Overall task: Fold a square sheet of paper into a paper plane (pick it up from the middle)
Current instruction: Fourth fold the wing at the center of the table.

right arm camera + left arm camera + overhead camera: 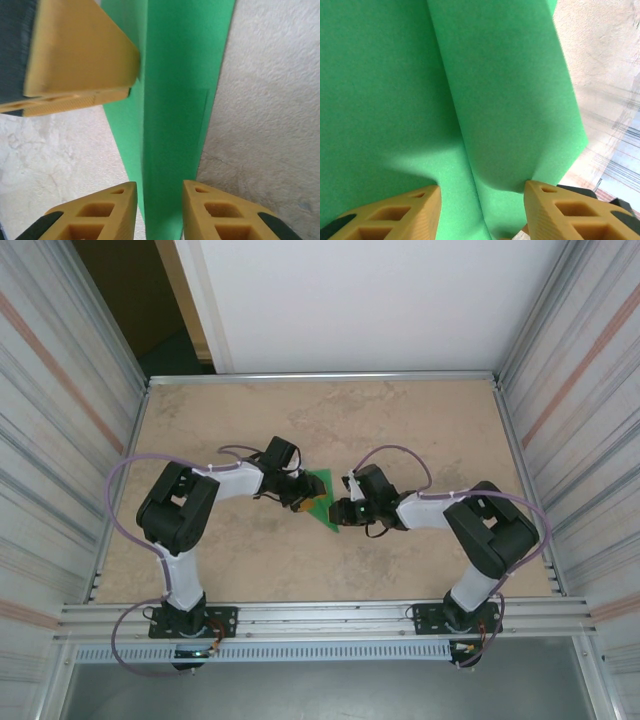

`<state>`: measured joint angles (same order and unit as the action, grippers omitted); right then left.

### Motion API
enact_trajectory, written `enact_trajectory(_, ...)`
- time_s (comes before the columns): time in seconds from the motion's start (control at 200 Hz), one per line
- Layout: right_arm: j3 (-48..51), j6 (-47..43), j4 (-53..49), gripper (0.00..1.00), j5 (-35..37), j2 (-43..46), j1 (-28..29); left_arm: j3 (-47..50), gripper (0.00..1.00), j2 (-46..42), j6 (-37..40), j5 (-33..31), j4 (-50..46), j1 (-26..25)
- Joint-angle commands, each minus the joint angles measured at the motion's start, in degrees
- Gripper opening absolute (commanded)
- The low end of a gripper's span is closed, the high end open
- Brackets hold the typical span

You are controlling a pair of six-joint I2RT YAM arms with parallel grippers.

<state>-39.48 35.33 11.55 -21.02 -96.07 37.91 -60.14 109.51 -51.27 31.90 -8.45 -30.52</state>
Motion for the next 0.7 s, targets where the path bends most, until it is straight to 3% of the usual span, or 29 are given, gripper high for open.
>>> enact_trajectory(0.0, -1.8, 0.7, 0.0, 0.26, 0.3, -1.1, 0.5, 4.0, 0.49, 7.5, -0.6, -8.8, -10.6, -0.6)
enact_trajectory(0.697, -1.3, 0.8, 2.6, 0.13, -2.6, -3.5, -0.5, 3.8, 0.50, 8.0, -0.7, -7.7, -10.4, -0.7)
